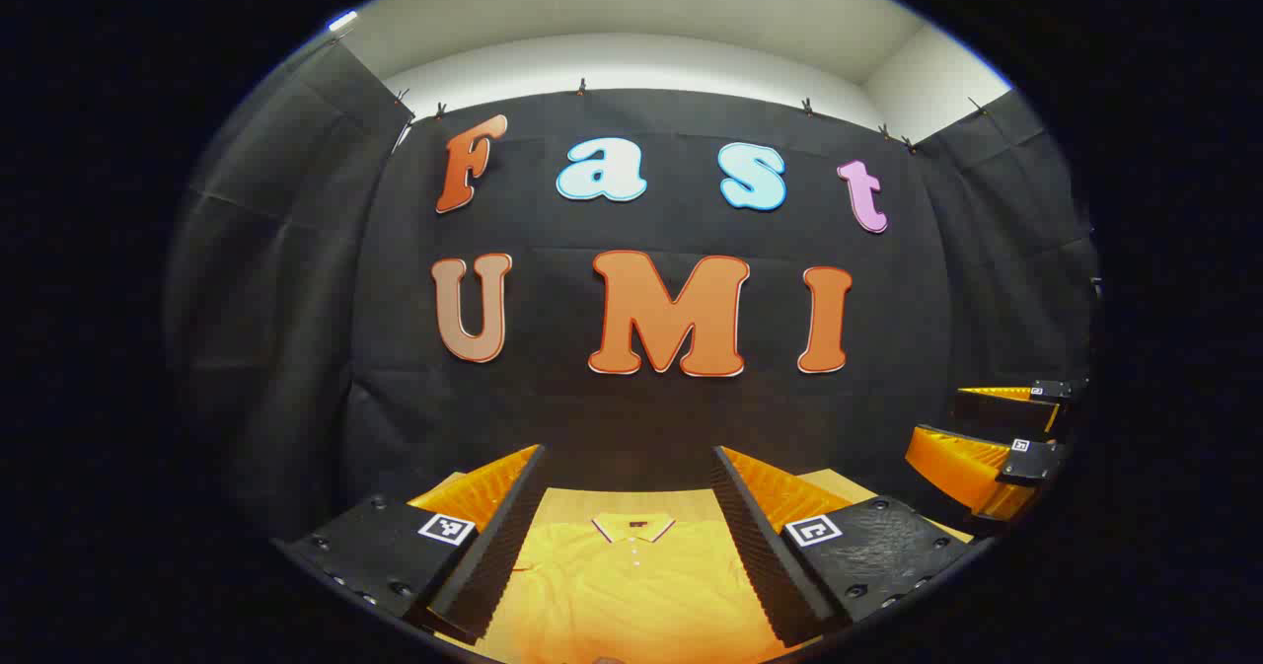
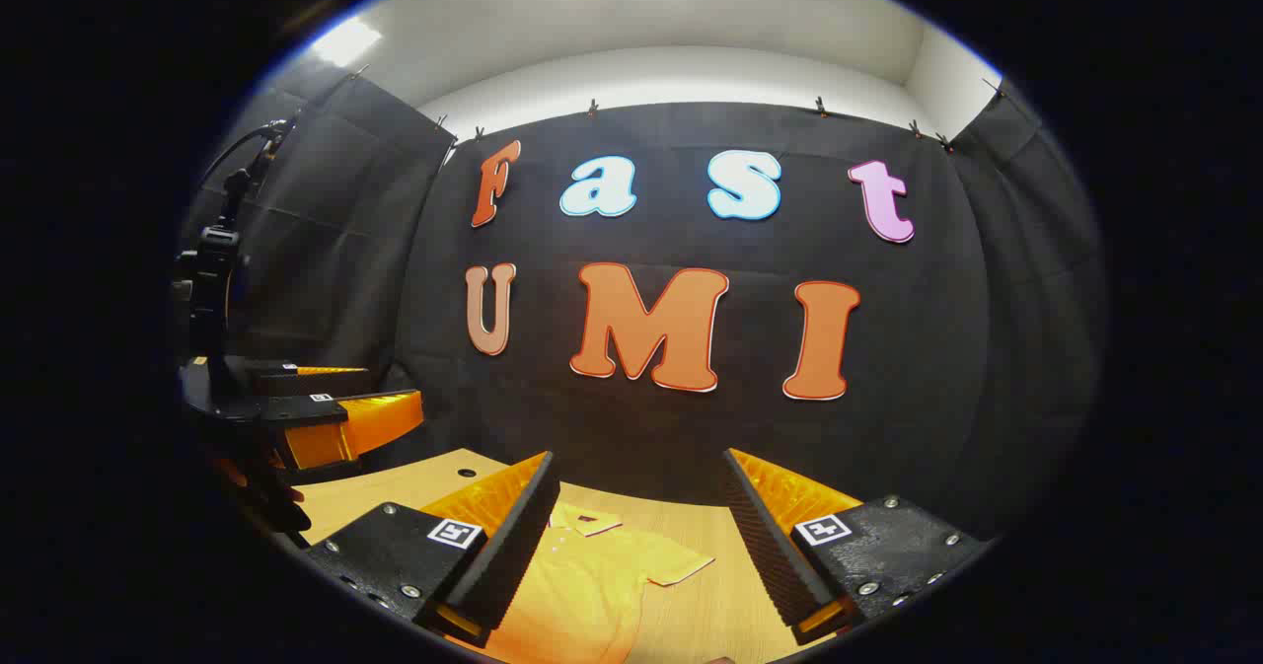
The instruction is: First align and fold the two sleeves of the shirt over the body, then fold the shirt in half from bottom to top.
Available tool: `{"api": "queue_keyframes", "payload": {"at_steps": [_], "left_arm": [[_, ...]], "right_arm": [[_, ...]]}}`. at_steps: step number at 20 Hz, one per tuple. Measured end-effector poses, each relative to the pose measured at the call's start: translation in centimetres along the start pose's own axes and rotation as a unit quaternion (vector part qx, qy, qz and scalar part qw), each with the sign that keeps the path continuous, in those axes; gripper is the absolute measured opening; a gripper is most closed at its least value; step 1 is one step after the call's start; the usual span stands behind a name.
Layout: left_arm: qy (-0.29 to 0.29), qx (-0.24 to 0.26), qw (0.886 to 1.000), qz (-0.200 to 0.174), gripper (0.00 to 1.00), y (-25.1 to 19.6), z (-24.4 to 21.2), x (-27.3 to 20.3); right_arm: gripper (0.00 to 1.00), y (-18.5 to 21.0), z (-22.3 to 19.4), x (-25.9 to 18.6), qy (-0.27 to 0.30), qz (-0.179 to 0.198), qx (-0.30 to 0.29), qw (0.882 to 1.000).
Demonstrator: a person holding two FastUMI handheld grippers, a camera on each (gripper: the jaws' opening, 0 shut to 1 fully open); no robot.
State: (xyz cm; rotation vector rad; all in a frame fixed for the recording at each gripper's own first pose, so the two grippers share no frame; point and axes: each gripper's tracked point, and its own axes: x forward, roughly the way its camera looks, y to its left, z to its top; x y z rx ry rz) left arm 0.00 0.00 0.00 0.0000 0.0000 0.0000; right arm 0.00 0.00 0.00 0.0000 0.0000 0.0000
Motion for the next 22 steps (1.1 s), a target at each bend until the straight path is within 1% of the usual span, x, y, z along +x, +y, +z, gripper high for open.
{"api": "queue_keyframes", "payload": {"at_steps": [1, 2, 3, 5, 8, 11, 14, 15, 16, 17, 19, 22], "left_arm": [[-0.004, -0.001, 1.0, 0.007, 0.96, 0.4, -0.2, 0.4], [-0.007, -0.001, 1.0, 0.015, 0.98, 0.8, -0.3, 0.8], [-0.01, -0.001, 1.0, 0.023, 0.96, 1.1, -0.3, 1.1], [-0.01, -0.001, 0.999, 0.034, 0.98, 1.3, -1.0, 1.5], [-0.004, -0.007, 1.0, 0.018, 0.98, 1.5, -1.6, 2.4], [0.001, -0.008, 1.0, 0.005, 0.97, 2.4, -1.7, 3.1], [-0.005, 0.01, 1.0, -0.009, 0.98, 2.6, -1.4, 4.2], [-0.007, 0.016, 1.0, -0.009, 0.98, 3.1, -1.3, 4.4], [-0.011, 0.018, 1.0, -0.013, 0.96, 3.3, -1.2, 4.7], [-0.013, 0.018, 1.0, -0.017, 0.97, 3.4, -1.0, 4.7], [-0.014, 0.013, 1.0, -0.018, 0.98, 3.9, -1.3, 5.0], [-0.01, 0.009, 1.0, -0.019, 0.98, 4.5, -1.6, 5.3]], "right_arm": [[0.99, -0.3, 0.2, 0.8, -0.005, -0.001, 0.005, 1.0], [0.99, -0.4, 0.3, 1.6, -0.01, -0.001, 0.006, 1.0], [0.99, -0.7, 0.2, 2.2, -0.013, -0.003, 0.0, 1.0], [1.0, -0.9, 0.1, 3.4, -0.016, -0.004, -0.017, 1.0], [0.99, 0.0, -0.3, 4.0, -0.014, -0.007, -0.014, 1.0], [0.99, 0.1, -0.1, 4.5, -0.016, -0.036, -0.019, 0.999], [0.99, 0.7, -0.1, 5.3, -0.013, -0.055, -0.016, 0.998], [0.94, 0.9, -0.3, 5.3, -0.01, -0.061, -0.014, 0.998], [0.94, 1.1, -0.5, 5.5, -0.006, -0.066, -0.013, 0.998], [0.94, 1.2, -0.8, 5.6, -0.001, -0.07, -0.013, 0.997], [1.0, 1.4, -1.5, 5.8, 0.009, -0.076, -0.016, 0.997], [0.99, 1.3, -3.3, 6.4, 0.035, -0.08, -0.014, 0.996]]}}
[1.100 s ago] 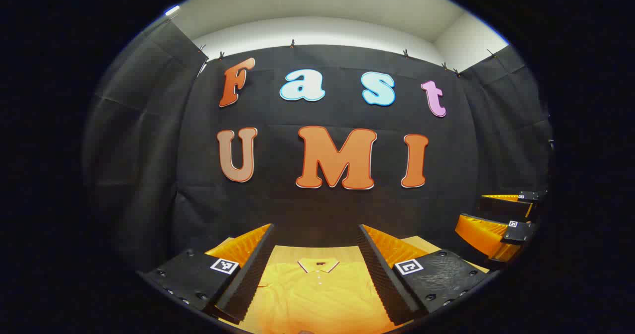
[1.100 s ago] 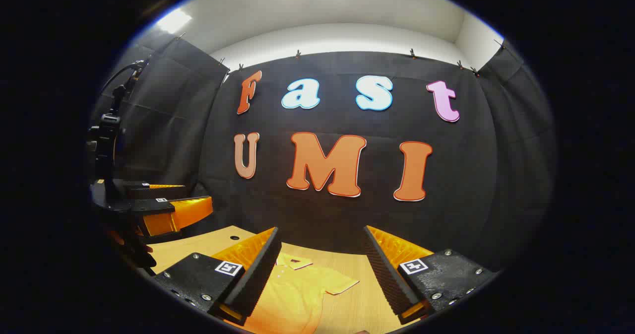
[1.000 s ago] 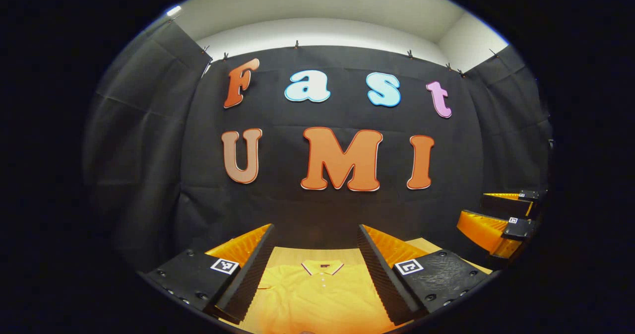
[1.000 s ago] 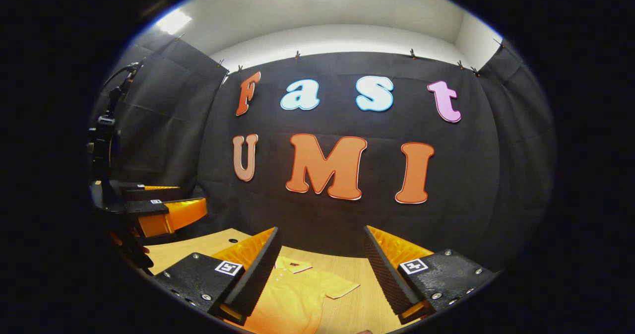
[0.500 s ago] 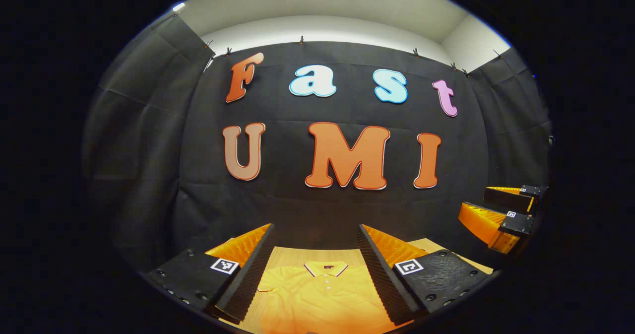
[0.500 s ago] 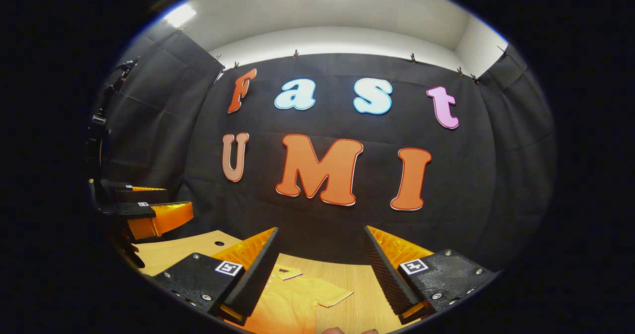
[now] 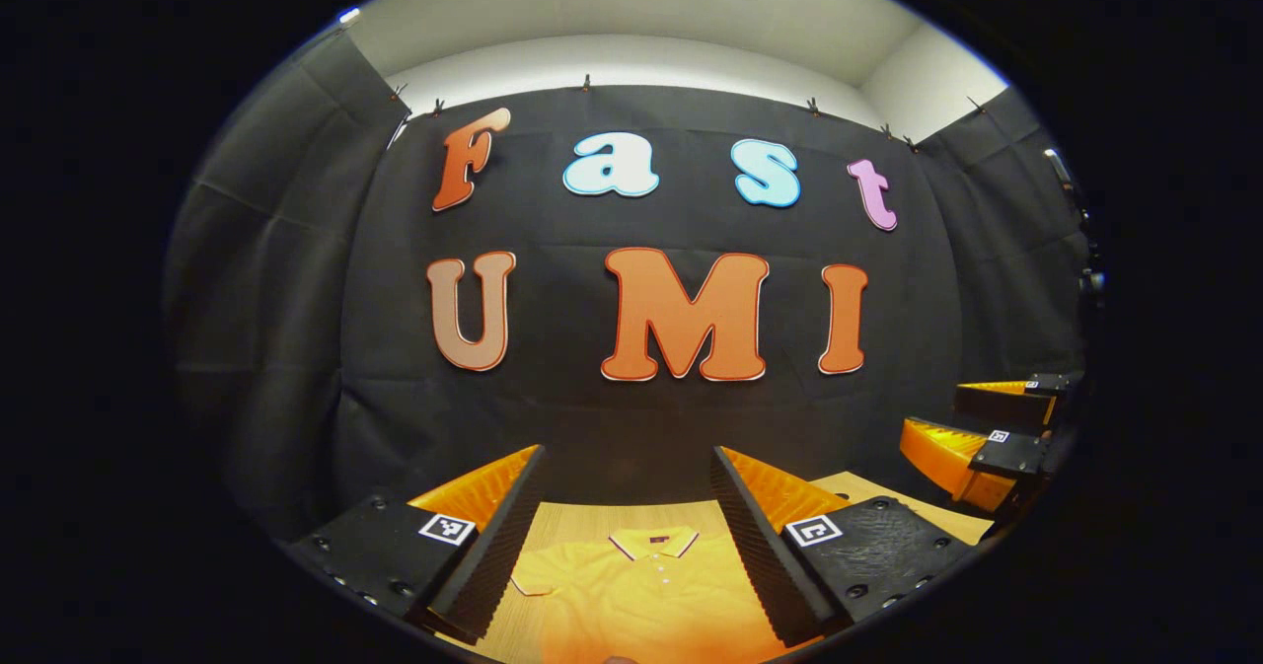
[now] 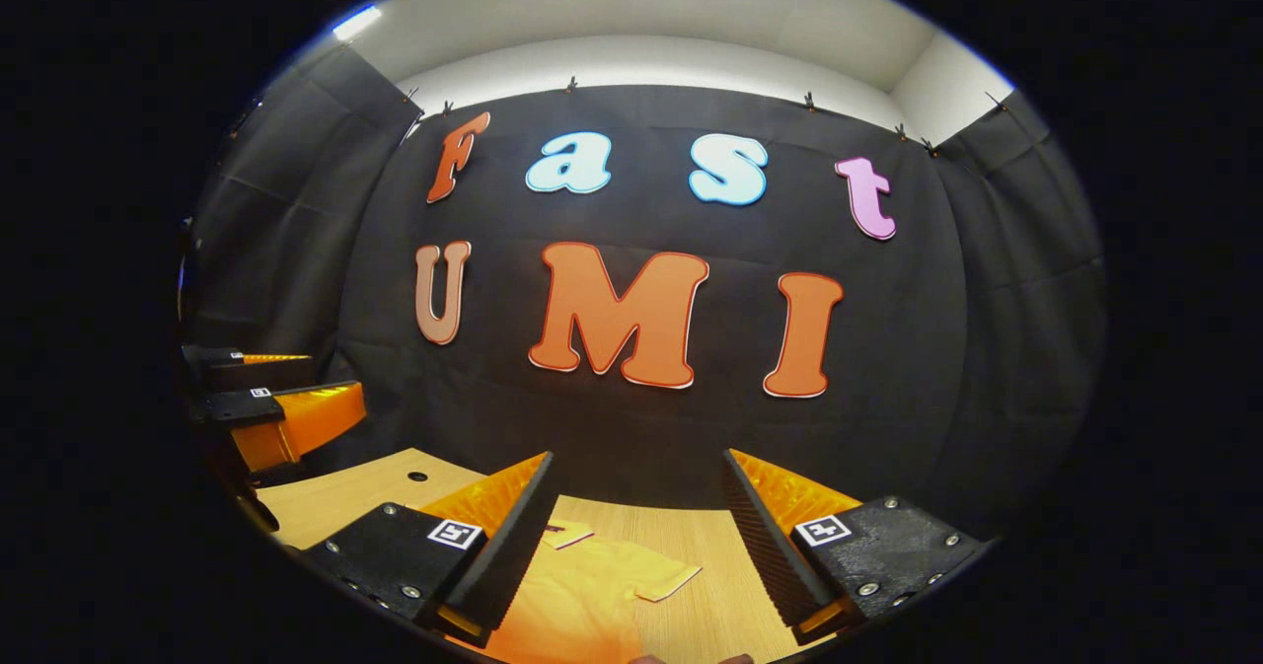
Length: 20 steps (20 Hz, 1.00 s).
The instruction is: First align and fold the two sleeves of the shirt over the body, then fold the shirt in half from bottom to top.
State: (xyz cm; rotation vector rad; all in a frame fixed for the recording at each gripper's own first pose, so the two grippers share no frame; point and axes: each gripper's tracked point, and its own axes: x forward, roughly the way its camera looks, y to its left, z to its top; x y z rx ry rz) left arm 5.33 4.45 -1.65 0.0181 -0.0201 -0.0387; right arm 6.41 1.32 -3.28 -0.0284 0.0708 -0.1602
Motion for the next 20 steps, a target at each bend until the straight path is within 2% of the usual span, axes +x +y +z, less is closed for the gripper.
{"api": "queue_keyframes", "payload": {"at_steps": [5, 9, 11, 14, 20], "left_arm": [[-0.012, 0.01, 1.0, 0.0, 0.98, 0.9, 0.8, -0.2], [-0.019, 0.025, 0.999, 0.014, 0.98, 2.1, 1.3, -0.7], [-0.021, 0.031, 0.999, 0.026, 0.98, 2.8, 1.5, -1.2], [-0.02, 0.038, 0.998, 0.038, 0.96, 3.8, 1.5, -1.6], [-0.024, 0.05, 0.998, 0.017, 0.97, 6.0, 1.8, -2.6]], "right_arm": [[0.99, -1.3, -4.7, 2.7, 0.076, -0.016, -0.004, 0.997], [0.99, -2.3, -9.0, 5.6, 0.154, -0.018, 0.024, 0.988], [0.99, -3.1, -11.3, 7.1, 0.196, -0.023, 0.04, 0.979], [1.0, -3.7, -14.8, 9.2, 0.264, -0.027, 0.073, 0.961], [0.99, -3.5, -19.6, 11.7, 0.347, -0.052, 0.096, 0.931]]}}
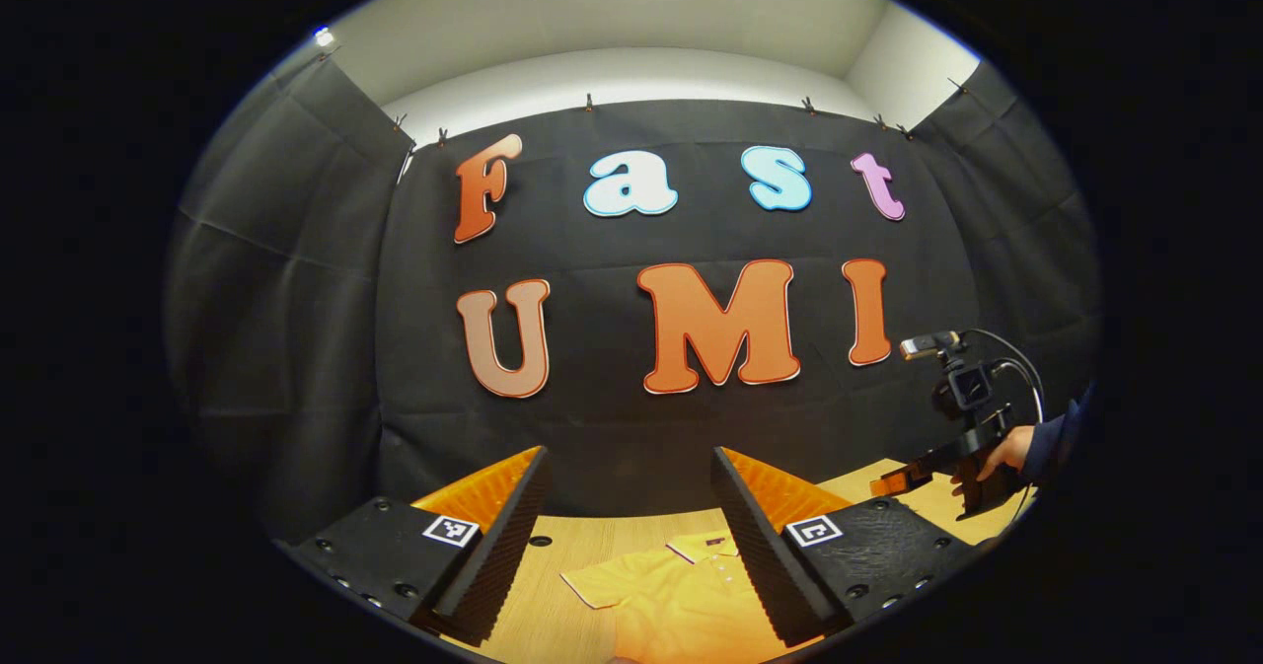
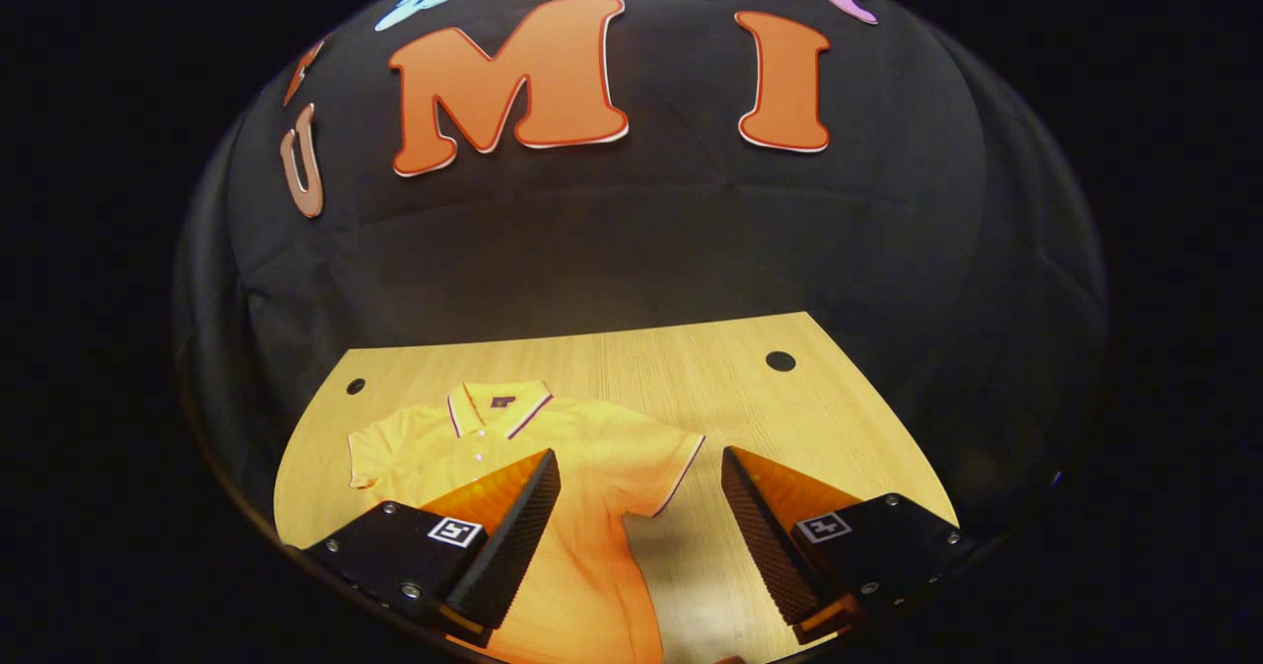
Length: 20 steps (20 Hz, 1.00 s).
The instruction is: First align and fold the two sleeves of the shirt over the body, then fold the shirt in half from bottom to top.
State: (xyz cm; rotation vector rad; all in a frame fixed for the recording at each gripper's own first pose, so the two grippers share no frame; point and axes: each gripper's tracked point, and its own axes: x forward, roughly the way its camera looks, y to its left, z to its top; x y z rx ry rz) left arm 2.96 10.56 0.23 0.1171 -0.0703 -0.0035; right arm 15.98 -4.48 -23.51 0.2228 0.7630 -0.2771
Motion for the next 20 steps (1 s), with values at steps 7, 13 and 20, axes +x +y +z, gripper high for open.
{"api": "queue_keyframes", "payload": {"at_steps": [7, 13, 20], "left_arm": [[0.008, -0.002, 1.0, -0.022, 0.97, 2.1, -0.7, 0.2], [0.026, 0.006, 0.999, 0.047, 0.97, 2.1, -1.5, 0.6], [0.082, 0.021, 0.993, 0.081, 0.99, -1.1, -4.5, 0.0]], "right_arm": [[0.99, 0.1, -2.5, 4.4, 0.092, -0.017, 0.03, 0.995], [0.98, -0.6, -6.5, 9.4, 0.212, 0.004, 0.042, 0.976], [0.92, -1.6, -8.8, 15.2, 0.293, 0.025, 0.079, 0.952]]}}
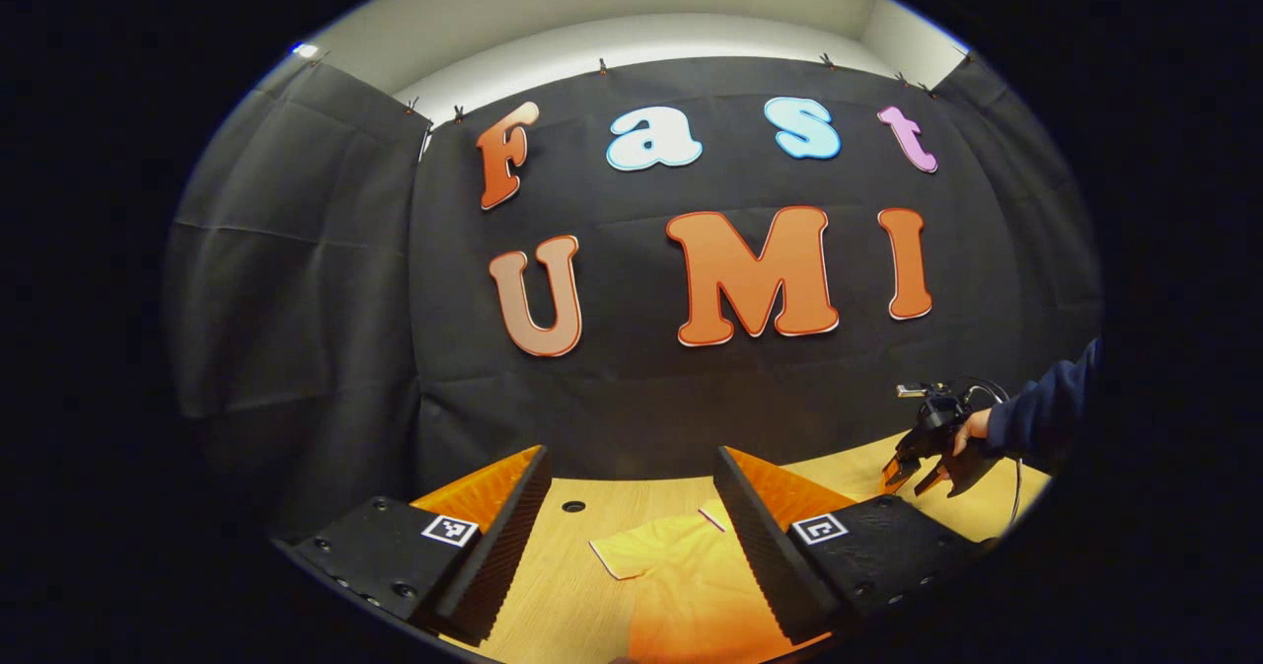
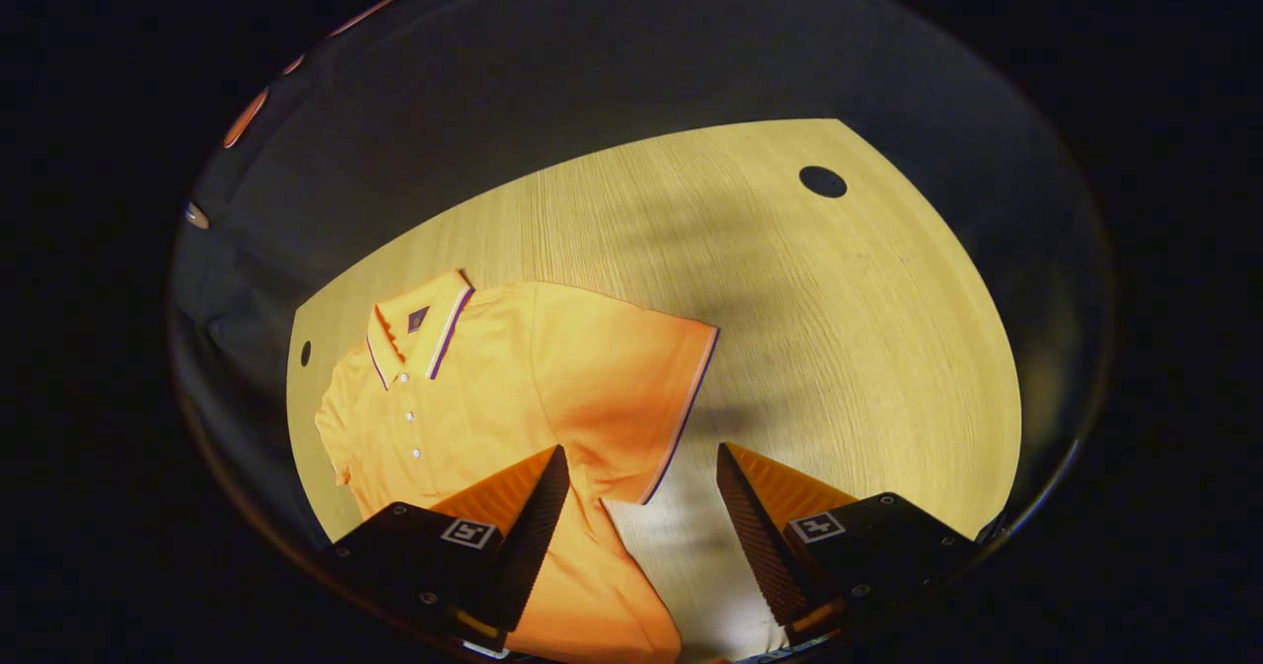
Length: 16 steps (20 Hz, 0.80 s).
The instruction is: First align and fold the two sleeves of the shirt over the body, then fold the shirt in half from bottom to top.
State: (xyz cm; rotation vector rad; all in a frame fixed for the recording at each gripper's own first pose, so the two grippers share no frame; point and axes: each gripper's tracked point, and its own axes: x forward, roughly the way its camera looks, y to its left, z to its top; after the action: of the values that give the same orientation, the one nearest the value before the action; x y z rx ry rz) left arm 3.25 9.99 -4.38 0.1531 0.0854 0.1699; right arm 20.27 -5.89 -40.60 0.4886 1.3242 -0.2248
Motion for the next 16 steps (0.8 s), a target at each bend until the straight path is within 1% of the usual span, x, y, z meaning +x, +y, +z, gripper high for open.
{"api": "queue_keyframes", "payload": {"at_steps": [2, 3, 5, 7, 8, 9, 10, 14, 16], "left_arm": [[0.015, 0.003, 1.0, 0.005, 0.99, -0.8, -0.6, -0.1], [0.02, 0.005, 1.0, 0.011, 0.99, -0.9, -0.8, -0.4], [0.03, 0.01, 0.999, 0.024, 0.99, -0.8, -1.3, -0.8], [0.039, 0.014, 0.998, 0.038, 0.99, -0.7, -1.7, -0.8], [0.042, 0.016, 0.998, 0.044, 0.99, -0.5, -1.6, -0.8], [0.046, 0.019, 0.998, 0.048, 0.99, -0.6, -1.8, -0.7], [0.049, 0.022, 0.997, 0.05, 0.99, -0.7, -1.8, -0.8], [0.07, 0.033, 0.996, 0.054, 0.99, -0.7, -2.7, -0.8], [0.08, 0.033, 0.995, 0.056, 0.99, -0.8, -3.2, -0.7]], "right_arm": [[0.9, 0.5, 0.0, 1.1, 0.028, 0.031, 0.014, 0.999], [0.88, 0.5, -0.1, 1.7, 0.041, 0.037, 0.022, 0.998], [0.86, 0.0, 0.0, 3.0, 0.055, 0.036, 0.025, 0.997], [0.82, 0.0, 0.5, 4.0, 0.06, 0.033, 0.024, 0.997], [0.92, 0.2, 0.7, 4.4, 0.065, 0.037, 0.026, 0.997], [0.81, 0.4, 0.9, 4.7, 0.07, 0.041, 0.029, 0.996], [0.82, 0.4, 1.2, 5.1, 0.075, 0.045, 0.033, 0.996], [0.81, -1.4, 1.8, 6.4, 0.086, 0.013, 0.042, 0.995], [0.81, -1.1, 2.1, 6.9, 0.089, 0.008, 0.044, 0.995]]}}
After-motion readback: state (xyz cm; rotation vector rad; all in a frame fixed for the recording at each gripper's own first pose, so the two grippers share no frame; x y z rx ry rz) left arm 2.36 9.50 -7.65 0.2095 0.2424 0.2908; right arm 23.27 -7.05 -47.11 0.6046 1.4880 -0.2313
